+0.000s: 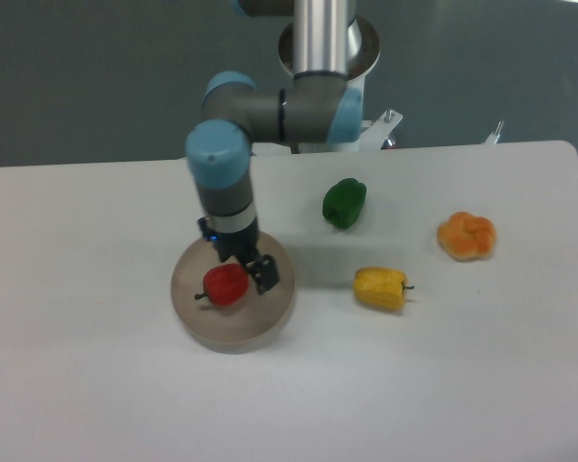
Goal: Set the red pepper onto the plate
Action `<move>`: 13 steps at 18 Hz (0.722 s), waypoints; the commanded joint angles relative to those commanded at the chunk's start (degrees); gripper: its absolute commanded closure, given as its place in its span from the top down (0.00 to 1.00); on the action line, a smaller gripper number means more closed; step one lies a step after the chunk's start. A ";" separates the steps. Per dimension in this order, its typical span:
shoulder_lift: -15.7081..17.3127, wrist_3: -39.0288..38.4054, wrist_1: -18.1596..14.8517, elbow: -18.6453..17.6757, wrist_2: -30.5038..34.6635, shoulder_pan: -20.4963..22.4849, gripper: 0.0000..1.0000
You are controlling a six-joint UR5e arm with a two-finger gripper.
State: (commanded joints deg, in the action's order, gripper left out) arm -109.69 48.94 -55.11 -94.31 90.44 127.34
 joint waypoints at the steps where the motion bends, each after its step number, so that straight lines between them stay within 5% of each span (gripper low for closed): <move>1: 0.26 1.41 0.00 0.00 0.35 1.67 1.00; 5: 0.80 11.06 0.00 1.57 0.35 9.84 1.00; 13: -6.14 24.26 0.00 12.65 0.00 17.94 1.00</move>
State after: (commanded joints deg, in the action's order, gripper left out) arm -115.83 73.20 -55.11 -81.66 90.44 145.28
